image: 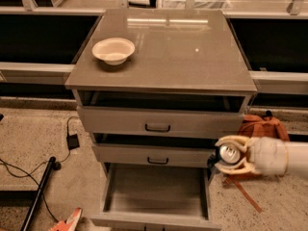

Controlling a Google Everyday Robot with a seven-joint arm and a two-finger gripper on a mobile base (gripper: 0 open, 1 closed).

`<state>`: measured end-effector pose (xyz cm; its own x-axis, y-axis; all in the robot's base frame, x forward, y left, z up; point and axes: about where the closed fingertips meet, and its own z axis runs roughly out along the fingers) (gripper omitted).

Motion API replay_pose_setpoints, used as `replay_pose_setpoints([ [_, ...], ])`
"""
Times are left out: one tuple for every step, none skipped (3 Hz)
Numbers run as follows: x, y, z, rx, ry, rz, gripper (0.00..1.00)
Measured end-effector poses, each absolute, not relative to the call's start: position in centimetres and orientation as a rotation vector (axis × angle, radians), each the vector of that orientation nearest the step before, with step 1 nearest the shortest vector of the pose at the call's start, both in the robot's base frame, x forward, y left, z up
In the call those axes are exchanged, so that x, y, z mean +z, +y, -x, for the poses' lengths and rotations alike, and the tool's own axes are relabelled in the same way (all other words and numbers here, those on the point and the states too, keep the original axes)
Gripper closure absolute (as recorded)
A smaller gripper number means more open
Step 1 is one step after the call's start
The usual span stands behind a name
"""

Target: Pick pepsi can from bottom drawer and place on counter

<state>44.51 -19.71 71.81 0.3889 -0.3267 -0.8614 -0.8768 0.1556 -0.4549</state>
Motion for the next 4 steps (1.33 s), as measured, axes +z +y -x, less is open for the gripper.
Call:
replay_pose_setpoints([
  [79.1,-21.5,-45.9,0.551,1.233,1.484,1.0],
  [84.7,-22.9,-47.1,0.544,1.211,1.5,1.0],
  [85.0,-22.4,-47.3,0.541,1.223,1.503,1.0],
  [86.6,-18.2,-49.4,0.589,1.249,1.518,1.0],
])
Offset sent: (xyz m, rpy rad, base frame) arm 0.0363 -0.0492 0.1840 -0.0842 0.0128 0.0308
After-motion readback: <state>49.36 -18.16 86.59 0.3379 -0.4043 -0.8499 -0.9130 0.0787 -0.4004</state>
